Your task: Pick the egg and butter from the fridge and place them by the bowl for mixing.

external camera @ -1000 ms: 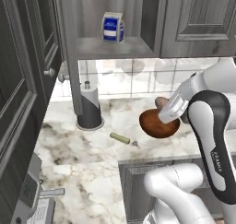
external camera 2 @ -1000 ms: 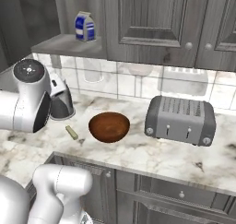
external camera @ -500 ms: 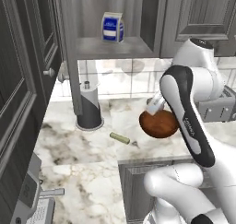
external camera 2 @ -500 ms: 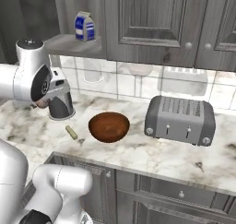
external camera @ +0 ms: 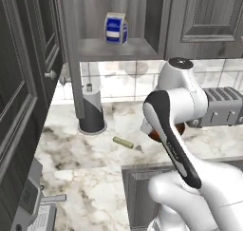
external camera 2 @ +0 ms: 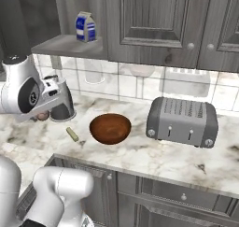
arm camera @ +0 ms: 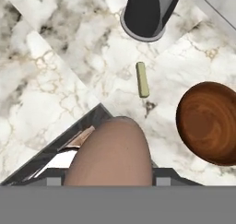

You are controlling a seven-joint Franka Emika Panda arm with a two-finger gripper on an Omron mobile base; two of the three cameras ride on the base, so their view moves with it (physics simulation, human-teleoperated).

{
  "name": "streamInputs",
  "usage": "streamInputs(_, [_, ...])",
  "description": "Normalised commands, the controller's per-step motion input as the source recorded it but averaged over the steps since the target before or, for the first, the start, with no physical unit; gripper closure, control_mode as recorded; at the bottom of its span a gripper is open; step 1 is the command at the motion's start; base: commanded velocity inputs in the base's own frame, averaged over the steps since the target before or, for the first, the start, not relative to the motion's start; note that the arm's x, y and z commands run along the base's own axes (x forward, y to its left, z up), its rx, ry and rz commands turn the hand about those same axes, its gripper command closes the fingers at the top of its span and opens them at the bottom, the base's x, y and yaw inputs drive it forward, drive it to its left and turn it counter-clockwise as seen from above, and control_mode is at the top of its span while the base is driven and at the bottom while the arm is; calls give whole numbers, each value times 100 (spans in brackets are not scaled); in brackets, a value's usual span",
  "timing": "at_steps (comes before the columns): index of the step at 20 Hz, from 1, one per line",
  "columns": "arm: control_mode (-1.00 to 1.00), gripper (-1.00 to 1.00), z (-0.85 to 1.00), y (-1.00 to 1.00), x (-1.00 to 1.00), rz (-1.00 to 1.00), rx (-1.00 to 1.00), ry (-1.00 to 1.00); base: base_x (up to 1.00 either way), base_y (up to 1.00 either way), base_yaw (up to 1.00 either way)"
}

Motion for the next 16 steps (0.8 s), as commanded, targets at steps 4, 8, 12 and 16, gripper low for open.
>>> streamInputs(4, [-100, 100, -50, 2, 4, 0, -3, -13, 0, 0, 0])
streamInputs(8, [-100, 100, -16, 3, 32, 0, 0, -7, 0, 0, 0])
streamInputs(12, [-100, 100, -23, 17, 39, 0, 0, -2, 0, 0, 0])
streamInputs(16, [-100, 100, -13, 22, 43, 0, 0, 0, 0, 0, 0])
